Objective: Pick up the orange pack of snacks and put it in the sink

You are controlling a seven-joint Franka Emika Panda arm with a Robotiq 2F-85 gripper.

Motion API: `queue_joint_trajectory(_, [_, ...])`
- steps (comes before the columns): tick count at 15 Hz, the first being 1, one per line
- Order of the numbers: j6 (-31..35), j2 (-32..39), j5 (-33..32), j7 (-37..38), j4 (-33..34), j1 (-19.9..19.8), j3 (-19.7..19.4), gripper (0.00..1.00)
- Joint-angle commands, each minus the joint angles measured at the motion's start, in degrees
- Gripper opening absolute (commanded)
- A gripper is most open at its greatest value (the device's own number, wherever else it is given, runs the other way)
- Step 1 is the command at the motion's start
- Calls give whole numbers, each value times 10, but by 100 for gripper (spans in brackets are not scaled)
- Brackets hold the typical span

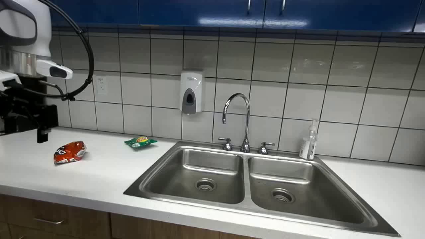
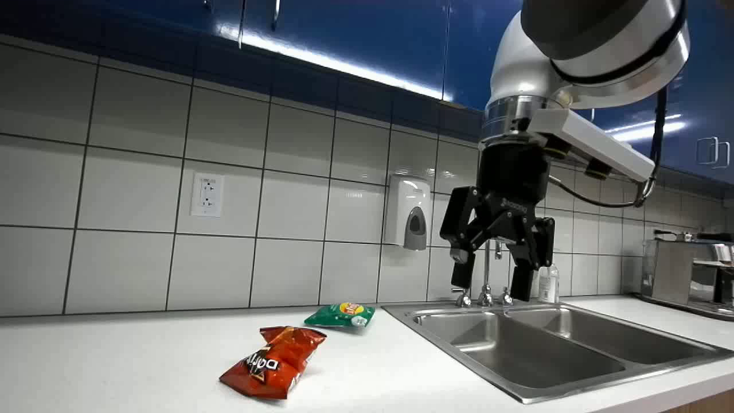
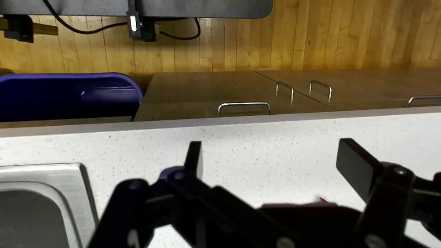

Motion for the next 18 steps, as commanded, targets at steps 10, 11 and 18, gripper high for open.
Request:
queue_joint_trajectory(10, [-3,2,2,3,1,-2,7,100])
queue_joint_trajectory(11, [-1,3,-3,27,1,-5,23,100])
queue_joint_trajectory(18, [40,16,33,168,11,17,108,100])
